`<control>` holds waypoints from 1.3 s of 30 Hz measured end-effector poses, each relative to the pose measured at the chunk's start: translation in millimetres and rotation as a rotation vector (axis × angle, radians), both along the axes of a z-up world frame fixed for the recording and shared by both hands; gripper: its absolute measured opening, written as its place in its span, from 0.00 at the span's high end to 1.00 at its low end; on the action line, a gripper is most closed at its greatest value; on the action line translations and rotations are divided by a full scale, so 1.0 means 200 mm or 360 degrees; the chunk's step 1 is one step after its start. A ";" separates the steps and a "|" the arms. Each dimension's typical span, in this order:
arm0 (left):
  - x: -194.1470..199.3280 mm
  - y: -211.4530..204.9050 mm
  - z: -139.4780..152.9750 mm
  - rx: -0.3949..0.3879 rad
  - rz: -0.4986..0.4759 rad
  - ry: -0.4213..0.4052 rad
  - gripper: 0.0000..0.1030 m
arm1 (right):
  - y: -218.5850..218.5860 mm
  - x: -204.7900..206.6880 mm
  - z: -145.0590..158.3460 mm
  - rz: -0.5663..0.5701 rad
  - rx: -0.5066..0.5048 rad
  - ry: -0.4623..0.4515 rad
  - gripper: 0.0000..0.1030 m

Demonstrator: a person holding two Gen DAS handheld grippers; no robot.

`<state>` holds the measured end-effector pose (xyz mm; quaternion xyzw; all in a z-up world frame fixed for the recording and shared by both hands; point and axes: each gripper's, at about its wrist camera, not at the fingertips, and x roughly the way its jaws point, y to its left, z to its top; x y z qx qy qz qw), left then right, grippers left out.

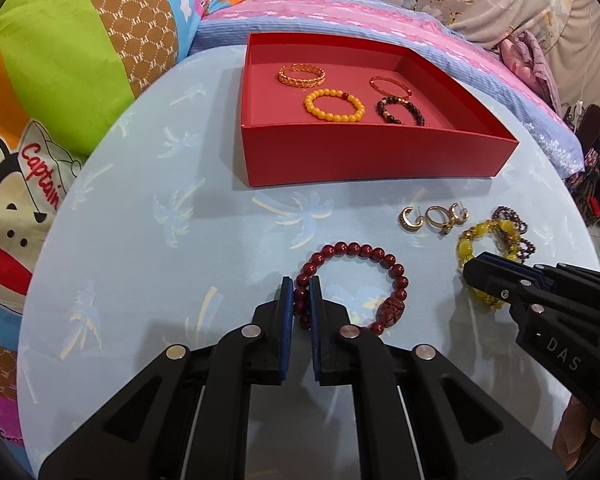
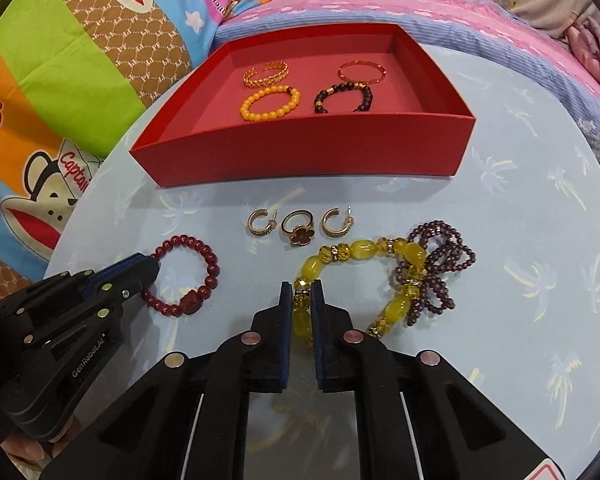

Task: Organize jewelry
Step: 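Grasp and lift dark red bracelet with left while right lifts yellow glass bracelet, then lower both bracelets into the red box and open both tools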

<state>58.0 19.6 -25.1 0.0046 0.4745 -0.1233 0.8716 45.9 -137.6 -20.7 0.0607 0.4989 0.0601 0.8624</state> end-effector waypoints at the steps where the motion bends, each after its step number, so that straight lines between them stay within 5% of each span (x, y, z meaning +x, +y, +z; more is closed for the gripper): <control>1: 0.00 0.00 0.00 -0.0009 -0.0004 0.0004 0.93 | -0.01 -0.01 0.02 -0.0006 0.0009 -0.0010 0.91; 14: 0.01 -0.07 0.29 -0.0095 -0.0095 -0.0144 0.93 | -0.18 0.03 0.35 -0.0114 0.0147 -0.0222 0.91; 25: 0.25 -0.20 0.64 -0.0202 -0.0145 -0.0363 0.93 | -0.33 0.26 0.55 -0.0190 0.0171 -0.0380 0.91; 30: 0.38 -0.26 0.64 -0.0239 -0.0133 -0.0348 0.93 | -0.36 0.37 0.57 -0.0218 0.0161 -0.0406 0.91; 39: 0.55 -0.29 0.35 -0.0184 -0.0076 -0.0164 0.93 | -0.41 0.50 0.50 -0.0269 0.0165 -0.0384 0.91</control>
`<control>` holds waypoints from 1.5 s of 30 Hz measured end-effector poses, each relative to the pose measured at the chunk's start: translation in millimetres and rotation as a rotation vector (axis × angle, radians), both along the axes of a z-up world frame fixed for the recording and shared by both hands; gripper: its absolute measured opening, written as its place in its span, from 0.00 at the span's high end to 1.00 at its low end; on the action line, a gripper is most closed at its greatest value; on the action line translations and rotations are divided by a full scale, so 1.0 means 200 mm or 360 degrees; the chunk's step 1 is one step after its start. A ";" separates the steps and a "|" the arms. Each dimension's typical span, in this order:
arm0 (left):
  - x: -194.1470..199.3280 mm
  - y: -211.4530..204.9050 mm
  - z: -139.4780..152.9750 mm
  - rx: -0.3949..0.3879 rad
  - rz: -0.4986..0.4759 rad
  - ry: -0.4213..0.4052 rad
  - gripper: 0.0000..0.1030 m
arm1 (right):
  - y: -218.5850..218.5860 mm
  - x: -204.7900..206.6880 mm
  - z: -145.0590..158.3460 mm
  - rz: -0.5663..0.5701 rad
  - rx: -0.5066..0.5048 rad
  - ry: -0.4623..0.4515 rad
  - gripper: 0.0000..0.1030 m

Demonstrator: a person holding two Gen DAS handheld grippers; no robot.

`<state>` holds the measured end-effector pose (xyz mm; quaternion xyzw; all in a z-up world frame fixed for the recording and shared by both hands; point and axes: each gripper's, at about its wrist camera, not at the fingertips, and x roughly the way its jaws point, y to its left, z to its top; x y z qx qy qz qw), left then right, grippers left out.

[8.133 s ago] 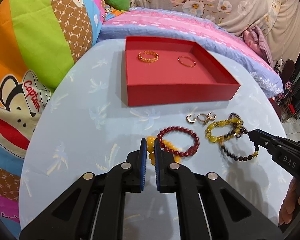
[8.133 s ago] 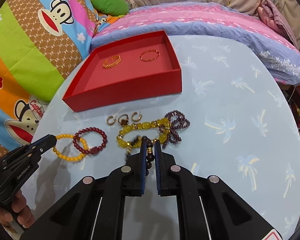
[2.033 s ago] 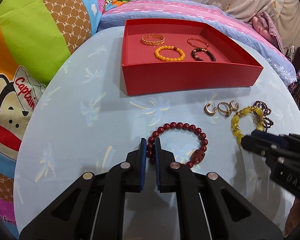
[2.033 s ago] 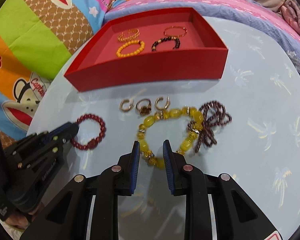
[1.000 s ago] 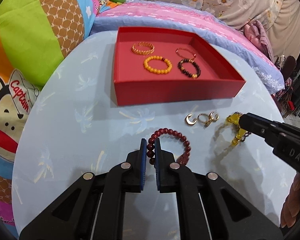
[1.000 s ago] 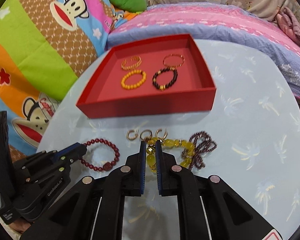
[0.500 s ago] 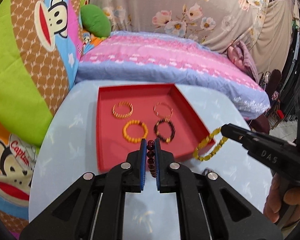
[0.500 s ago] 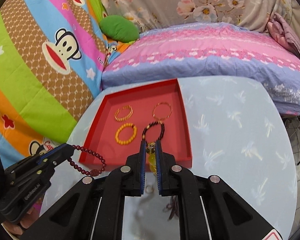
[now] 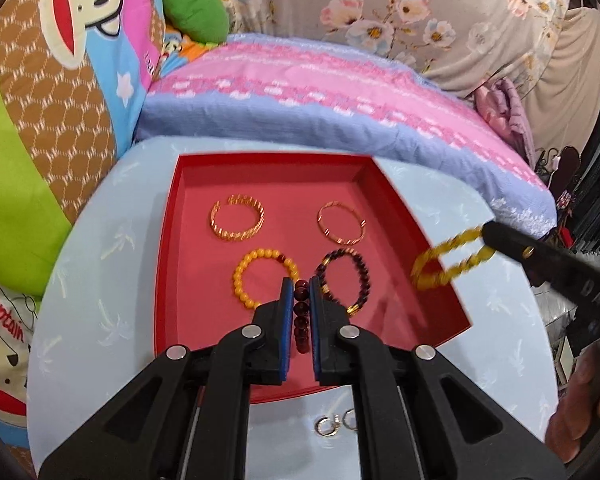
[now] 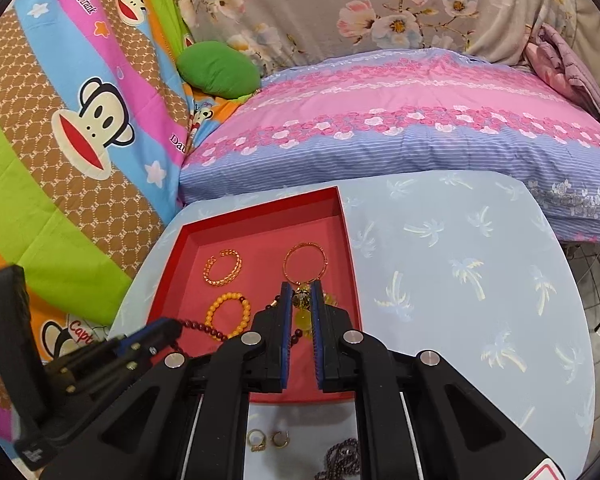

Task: Organize jewelry
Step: 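Lower both bracelets into the red box and open both tools, then move right tool to dark garnet bead strand while left tool moves toward gold earrings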

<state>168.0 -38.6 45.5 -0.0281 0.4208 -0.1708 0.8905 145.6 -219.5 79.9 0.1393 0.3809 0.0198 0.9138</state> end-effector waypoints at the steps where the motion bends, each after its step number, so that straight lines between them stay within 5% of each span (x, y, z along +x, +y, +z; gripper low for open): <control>1: 0.01 0.01 -0.03 0.0013 0.0008 0.0018 0.93 | 0.01 0.01 -0.01 0.0004 -0.0002 0.0010 0.91; 14: 0.03 0.13 -0.22 0.0078 0.0134 0.0123 0.92 | 0.25 0.03 -0.25 0.0194 -0.0058 0.0174 0.90; 21: 0.00 0.15 -0.20 0.0077 0.0166 0.0089 0.68 | 0.27 0.00 -0.19 0.0182 -0.0087 0.0109 0.76; 45: -0.14 0.10 -0.16 0.0101 0.0134 0.0048 0.68 | 0.20 -0.20 -0.24 0.0105 -0.0080 0.0156 0.76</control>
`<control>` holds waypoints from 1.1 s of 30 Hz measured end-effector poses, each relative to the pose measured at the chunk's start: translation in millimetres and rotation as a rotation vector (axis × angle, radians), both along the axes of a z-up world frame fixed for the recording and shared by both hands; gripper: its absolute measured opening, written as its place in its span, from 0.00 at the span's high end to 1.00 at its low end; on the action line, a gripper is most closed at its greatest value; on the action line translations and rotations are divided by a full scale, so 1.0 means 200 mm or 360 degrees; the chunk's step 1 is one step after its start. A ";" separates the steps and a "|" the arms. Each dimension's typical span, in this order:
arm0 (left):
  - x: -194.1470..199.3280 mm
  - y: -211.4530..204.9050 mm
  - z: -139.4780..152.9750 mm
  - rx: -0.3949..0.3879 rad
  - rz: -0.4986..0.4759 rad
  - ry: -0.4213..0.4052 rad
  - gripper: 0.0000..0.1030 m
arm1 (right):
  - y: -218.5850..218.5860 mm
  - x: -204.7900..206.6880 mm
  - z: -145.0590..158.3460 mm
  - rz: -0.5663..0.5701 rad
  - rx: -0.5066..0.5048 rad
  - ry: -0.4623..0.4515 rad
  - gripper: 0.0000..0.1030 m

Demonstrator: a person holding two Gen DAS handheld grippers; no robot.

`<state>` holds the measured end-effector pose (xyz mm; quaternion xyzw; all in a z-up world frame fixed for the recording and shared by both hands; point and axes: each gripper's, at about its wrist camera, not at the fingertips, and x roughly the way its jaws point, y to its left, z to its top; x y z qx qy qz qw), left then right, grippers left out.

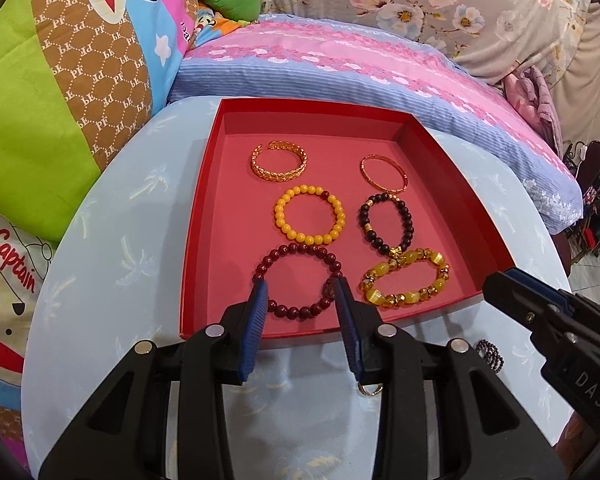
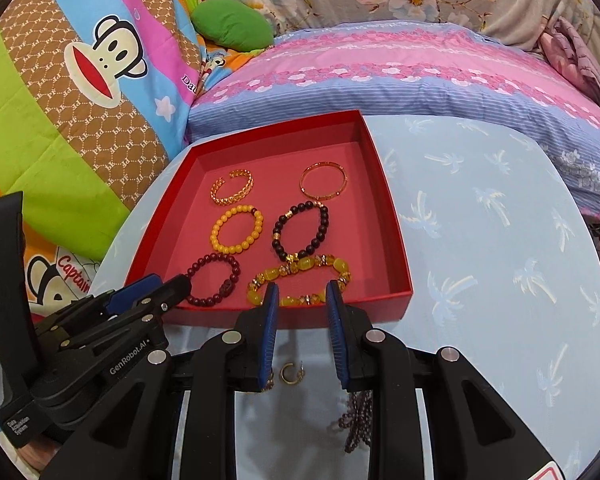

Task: Organize jewelry
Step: 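Move right tool to dark garnet bead strand while left tool moves toward gold earrings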

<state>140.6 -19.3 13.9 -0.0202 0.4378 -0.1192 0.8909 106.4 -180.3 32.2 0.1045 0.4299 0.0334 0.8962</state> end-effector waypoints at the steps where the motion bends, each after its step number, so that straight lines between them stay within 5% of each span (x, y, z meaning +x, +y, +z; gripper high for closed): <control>1: -0.01 0.00 0.01 0.0007 -0.0001 -0.0009 0.68 | 0.00 -0.01 0.00 -0.0002 -0.0003 0.0003 0.76; 15: -0.15 0.02 0.05 0.0005 -0.0010 -0.0053 0.67 | -0.08 -0.21 -0.07 -0.0061 0.0017 0.0063 0.76; 33: -0.34 0.06 -0.10 -0.0033 -0.0033 0.0103 0.67 | -0.16 -0.41 -0.23 -0.0134 0.0025 0.0191 0.76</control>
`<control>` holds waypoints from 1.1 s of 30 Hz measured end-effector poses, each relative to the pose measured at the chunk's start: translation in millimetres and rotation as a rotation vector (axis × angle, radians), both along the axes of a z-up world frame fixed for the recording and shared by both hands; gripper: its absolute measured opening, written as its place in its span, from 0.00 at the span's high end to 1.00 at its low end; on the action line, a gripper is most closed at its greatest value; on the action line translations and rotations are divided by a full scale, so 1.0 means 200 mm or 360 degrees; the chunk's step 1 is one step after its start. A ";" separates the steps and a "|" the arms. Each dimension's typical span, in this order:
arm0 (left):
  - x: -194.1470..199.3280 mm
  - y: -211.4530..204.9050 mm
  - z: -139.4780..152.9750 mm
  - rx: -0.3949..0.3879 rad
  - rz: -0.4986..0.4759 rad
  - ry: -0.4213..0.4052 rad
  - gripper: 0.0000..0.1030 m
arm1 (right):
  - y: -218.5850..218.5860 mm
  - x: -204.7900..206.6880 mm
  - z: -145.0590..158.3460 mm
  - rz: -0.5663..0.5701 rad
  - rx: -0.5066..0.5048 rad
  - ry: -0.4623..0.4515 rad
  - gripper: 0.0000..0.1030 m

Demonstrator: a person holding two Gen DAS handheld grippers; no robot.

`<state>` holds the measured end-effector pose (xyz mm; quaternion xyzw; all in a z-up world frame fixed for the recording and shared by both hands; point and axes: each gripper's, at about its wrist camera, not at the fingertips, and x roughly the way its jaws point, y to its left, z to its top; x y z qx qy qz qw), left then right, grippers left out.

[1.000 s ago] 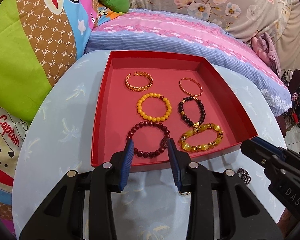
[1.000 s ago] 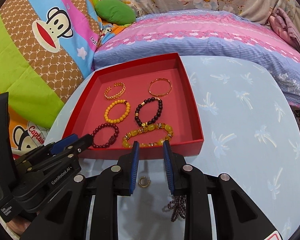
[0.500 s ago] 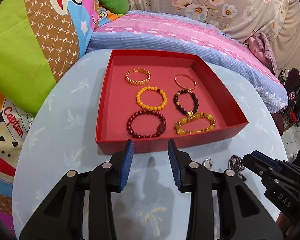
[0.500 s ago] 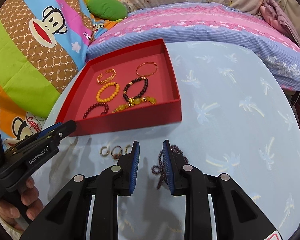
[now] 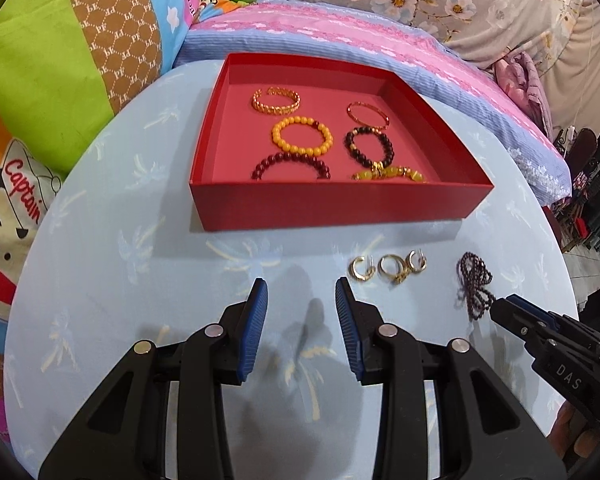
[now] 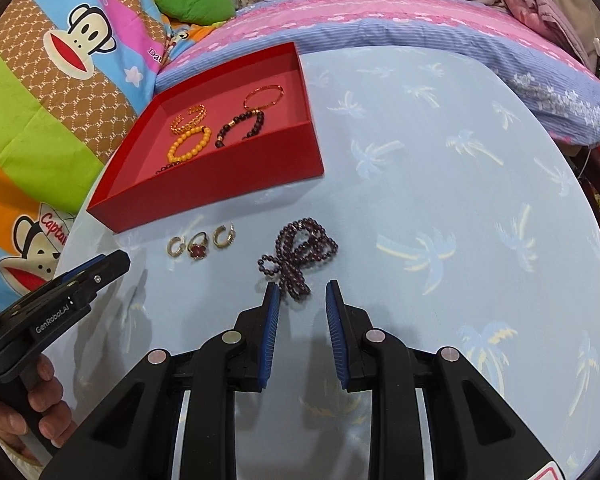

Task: Organize jewelry
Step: 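Move right tool to dark garnet bead strand while left tool moves toward gold earrings, then close right tool on the dark garnet bead strand and lift it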

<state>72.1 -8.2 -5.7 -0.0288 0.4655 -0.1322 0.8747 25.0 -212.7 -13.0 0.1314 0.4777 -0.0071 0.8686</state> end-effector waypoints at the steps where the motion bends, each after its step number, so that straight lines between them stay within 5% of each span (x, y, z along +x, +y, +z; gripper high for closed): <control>1: -0.01 0.00 0.00 0.0000 -0.0003 0.0004 0.67 | 0.00 -0.01 0.00 -0.0002 0.0000 0.0002 0.76; 22: -0.04 -0.02 -0.02 0.0005 -0.0022 0.0022 0.67 | 0.07 0.08 -0.05 0.0048 -0.0022 0.0019 0.76; 26: -0.04 -0.02 -0.02 -0.0002 -0.0027 0.0020 0.67 | 0.07 0.09 -0.04 0.0034 -0.0016 0.0004 0.59; 33: -0.03 -0.04 -0.02 0.0005 -0.0037 0.0027 0.65 | 0.06 0.12 -0.05 -0.0001 0.0048 0.0008 0.58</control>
